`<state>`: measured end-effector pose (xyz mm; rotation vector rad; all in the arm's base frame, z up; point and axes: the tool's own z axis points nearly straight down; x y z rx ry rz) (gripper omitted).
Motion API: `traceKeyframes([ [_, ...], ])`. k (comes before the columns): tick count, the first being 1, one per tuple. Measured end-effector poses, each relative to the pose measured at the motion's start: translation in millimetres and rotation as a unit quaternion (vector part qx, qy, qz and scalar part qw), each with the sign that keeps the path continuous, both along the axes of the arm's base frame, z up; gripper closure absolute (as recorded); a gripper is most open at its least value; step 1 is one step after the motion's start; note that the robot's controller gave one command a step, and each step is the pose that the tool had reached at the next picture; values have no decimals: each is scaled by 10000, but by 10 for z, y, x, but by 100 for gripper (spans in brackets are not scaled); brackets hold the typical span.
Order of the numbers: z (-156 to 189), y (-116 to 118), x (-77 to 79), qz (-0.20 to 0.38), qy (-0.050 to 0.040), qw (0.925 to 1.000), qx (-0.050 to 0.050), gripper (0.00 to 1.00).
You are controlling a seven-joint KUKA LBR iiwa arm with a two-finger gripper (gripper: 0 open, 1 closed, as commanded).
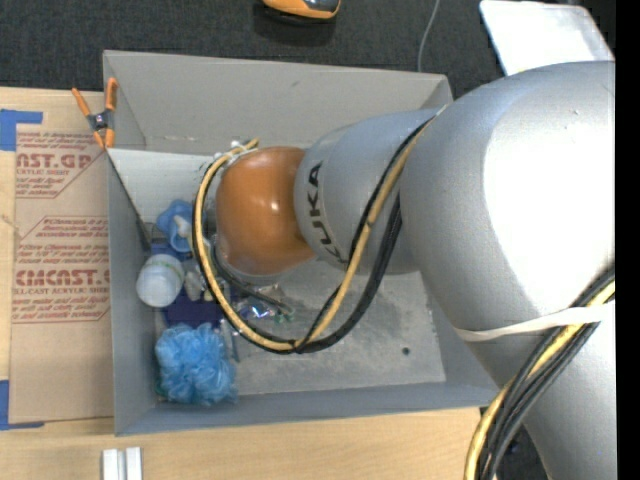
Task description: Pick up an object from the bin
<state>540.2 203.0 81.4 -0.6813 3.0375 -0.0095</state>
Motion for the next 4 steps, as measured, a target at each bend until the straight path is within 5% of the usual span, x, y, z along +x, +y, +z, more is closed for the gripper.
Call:
traceKeyframes([
  [1, 25, 69, -36, 377, -43, 9992, -141, 0],
  [2, 32, 118, -64, 422, -2, 9990, -132, 0],
  [3, 250, 115, -153, 845, -42, 9964, -26, 100],
  [4, 249, 115, -153, 845, -42, 9964, -25, 100],
])
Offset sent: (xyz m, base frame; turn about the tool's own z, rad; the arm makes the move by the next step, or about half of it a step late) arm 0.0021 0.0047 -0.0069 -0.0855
